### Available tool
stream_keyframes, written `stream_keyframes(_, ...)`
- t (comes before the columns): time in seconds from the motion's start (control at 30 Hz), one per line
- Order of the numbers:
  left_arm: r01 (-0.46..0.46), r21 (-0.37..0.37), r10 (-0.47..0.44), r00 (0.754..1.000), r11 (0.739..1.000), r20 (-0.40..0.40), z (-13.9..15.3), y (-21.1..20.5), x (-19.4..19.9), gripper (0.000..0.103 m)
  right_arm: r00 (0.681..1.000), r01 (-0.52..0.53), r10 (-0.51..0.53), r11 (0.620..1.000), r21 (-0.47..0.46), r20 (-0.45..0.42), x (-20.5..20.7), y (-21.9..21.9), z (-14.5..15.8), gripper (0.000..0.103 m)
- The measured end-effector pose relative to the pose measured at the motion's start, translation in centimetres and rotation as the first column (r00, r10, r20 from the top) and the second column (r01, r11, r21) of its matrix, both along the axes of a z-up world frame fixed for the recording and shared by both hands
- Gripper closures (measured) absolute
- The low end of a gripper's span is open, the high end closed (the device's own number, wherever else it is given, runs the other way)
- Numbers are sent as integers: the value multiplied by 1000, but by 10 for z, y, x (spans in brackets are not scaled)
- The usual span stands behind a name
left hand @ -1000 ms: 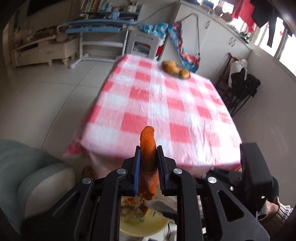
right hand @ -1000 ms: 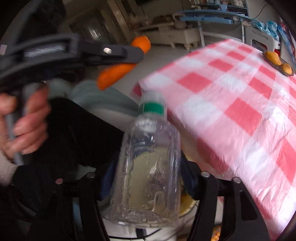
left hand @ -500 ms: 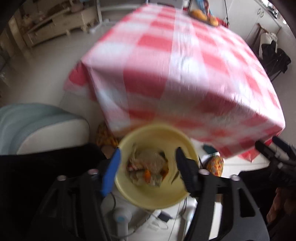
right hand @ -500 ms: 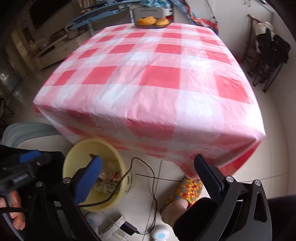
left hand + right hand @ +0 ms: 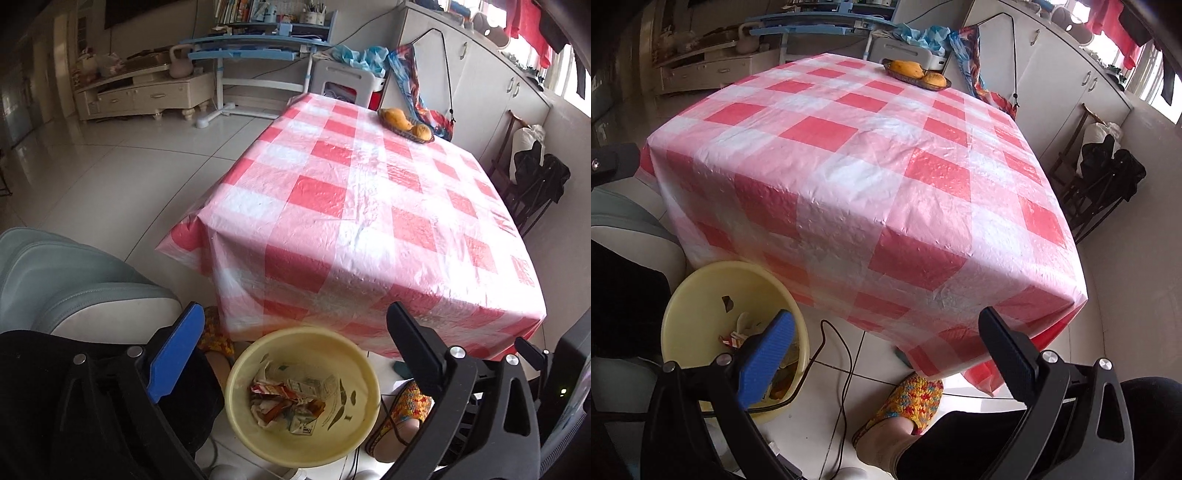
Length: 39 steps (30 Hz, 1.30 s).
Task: Collect trash
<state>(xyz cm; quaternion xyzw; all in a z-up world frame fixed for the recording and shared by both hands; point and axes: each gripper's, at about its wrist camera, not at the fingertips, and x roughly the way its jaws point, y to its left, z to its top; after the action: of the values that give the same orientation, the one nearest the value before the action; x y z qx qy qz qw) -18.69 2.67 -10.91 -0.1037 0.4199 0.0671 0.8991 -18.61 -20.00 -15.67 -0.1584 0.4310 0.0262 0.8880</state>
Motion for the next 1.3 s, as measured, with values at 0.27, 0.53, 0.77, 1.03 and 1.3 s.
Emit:
stream_keyframes(0.27,31,16,-31,1000,999,5,4,-8,-2,7,999,-7,7,1000,-17,33,-1,8,1,8)
stream_keyframes(0.53,19,65,-20,1000,998,22,8,-9,-3,7,996,-18,21,999,-36,83,-4,12,6,8)
stream_keyframes(0.77,9,114,-14,999,993,44,14,-11,-4,7,993,-14,15,1000,-7,120,-5,9,14,8)
stream_keyframes(1.03,-6,142,-5,997,990,78,20,-10,-6,7,982,-18,8,999,48,191,-9,4,28,8)
stream_keyframes(1.3,39,195,-65,989,980,129,27,-22,-10,7,977,-18,3,998,67,214,-9,0,34,8)
